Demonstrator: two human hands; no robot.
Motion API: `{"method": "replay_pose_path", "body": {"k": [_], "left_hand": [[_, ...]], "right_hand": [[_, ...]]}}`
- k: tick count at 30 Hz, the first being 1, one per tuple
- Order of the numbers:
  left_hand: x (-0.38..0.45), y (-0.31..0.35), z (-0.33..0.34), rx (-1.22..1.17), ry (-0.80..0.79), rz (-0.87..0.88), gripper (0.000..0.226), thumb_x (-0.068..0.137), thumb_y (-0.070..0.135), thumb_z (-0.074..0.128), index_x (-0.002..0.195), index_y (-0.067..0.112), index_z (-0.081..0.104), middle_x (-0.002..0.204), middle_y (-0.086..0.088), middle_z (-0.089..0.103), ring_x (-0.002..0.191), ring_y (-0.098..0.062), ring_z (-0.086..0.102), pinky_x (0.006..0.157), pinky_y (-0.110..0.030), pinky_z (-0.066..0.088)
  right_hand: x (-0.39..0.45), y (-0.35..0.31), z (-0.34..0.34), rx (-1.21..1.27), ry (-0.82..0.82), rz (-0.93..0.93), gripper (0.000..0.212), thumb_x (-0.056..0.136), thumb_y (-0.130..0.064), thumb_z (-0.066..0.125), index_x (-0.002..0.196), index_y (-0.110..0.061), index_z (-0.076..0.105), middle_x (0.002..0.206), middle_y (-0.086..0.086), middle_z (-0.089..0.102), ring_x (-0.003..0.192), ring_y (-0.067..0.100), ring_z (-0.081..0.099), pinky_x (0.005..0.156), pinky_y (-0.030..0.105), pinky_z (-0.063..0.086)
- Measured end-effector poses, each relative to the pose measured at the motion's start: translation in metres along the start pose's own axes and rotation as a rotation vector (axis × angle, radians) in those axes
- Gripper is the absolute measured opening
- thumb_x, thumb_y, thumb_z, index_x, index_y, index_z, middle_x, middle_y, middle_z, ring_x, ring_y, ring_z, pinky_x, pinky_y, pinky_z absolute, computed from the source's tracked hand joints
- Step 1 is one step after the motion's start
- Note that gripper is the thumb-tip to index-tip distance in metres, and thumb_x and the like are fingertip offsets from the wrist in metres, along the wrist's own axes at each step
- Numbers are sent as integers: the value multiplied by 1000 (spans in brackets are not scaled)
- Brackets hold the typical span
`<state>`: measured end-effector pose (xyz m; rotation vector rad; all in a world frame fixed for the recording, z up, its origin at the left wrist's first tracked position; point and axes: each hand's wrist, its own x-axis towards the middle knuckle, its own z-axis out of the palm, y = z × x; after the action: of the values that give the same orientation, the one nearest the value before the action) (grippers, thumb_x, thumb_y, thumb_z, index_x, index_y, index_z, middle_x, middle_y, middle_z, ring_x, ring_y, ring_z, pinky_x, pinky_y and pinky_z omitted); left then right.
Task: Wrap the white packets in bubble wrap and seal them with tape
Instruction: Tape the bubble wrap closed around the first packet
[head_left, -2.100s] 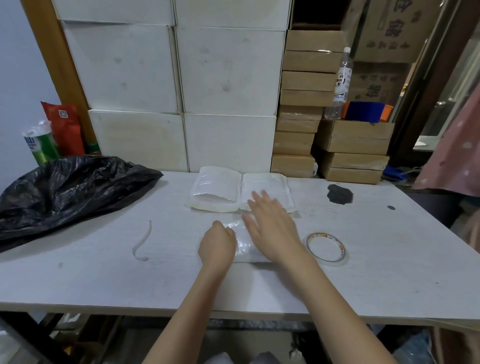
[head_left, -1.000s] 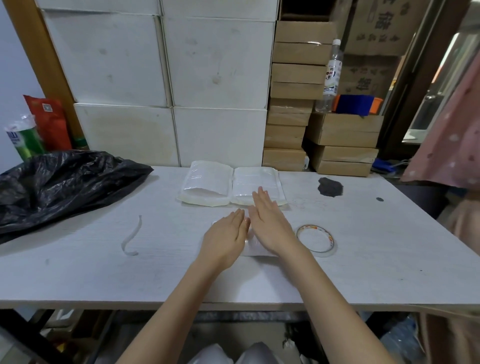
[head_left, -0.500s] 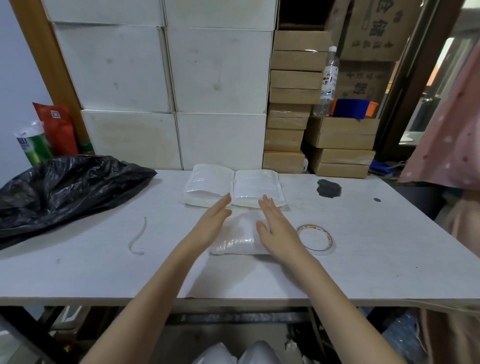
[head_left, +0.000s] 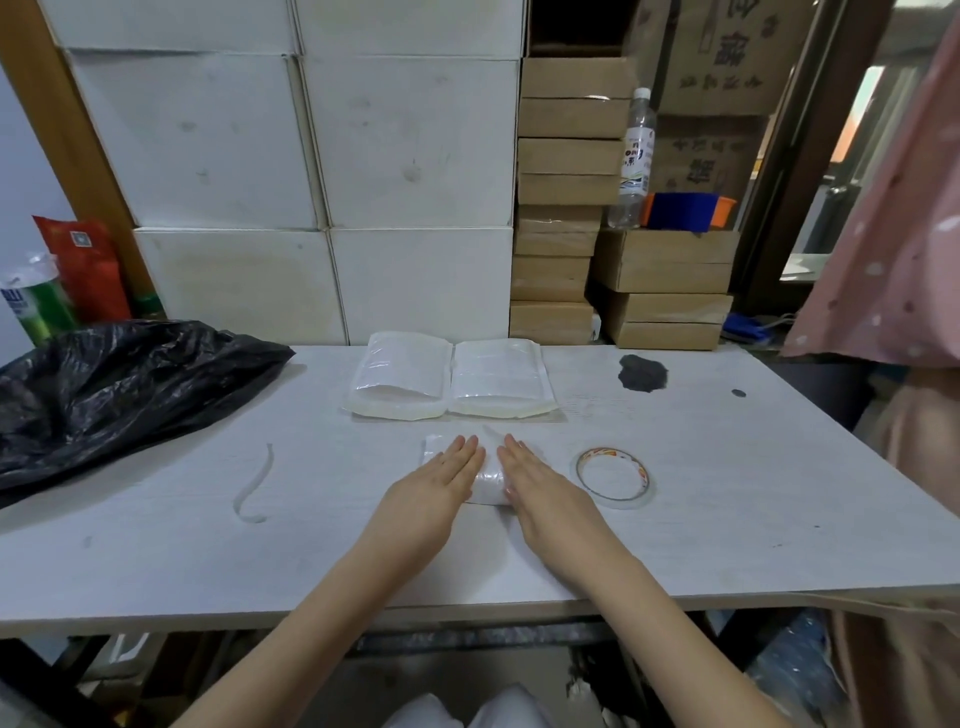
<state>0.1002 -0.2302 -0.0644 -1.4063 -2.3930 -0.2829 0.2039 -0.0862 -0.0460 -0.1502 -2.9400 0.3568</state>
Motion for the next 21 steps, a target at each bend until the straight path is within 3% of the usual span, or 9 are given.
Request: {"method": "replay_pose_path", "body": {"k": [3, 6, 12, 17, 21], "left_hand": [[13, 12, 2, -90, 5, 4, 55, 85, 6, 61, 138, 9, 45, 145, -5, 42, 132, -16, 44, 94, -23, 48], [28, 22, 5, -131, -67, 17, 53, 100, 8, 32, 149, 16, 14, 157, 4, 8, 146, -9, 7, 112, -20, 23], [60, 50, 20, -129, -56, 87, 52, 103, 12, 27, 150, 19, 7, 159, 4, 3, 145, -6, -1, 111, -15, 16], [96, 72, 34, -157, -65, 145, 52, 102, 10, 29, 150, 18, 11, 159, 3, 6, 146, -8, 4, 111, -19, 23], [125, 83, 43, -177, -100, 174, 51, 101, 7, 30, 150, 17, 15, 159, 2, 9, 146, -9, 7, 110, -23, 27]], "right_hand": [[0, 13, -1, -4, 29, 29, 54, 101, -11, 29, 151, -14, 8, 160, 0, -1, 147, 9, 6, 115, 20, 16], [-2, 28, -2, -14, 50, 63, 60, 98, -4, 33, 151, -15, 8, 160, 0, -1, 147, 9, 6, 114, 20, 19], [-10, 61, -12, -37, 72, 162, 66, 93, 4, 36, 151, -13, 10, 160, 2, 2, 147, 12, 6, 115, 24, 23], [-13, 87, -24, -114, 78, 281, 69, 90, 7, 35, 151, -9, 8, 160, 7, 1, 148, 16, 5, 117, 24, 9], [0, 102, -35, -193, 60, 393, 68, 92, 1, 44, 150, -7, 9, 159, 10, 5, 147, 20, 10, 117, 26, 10]]}}
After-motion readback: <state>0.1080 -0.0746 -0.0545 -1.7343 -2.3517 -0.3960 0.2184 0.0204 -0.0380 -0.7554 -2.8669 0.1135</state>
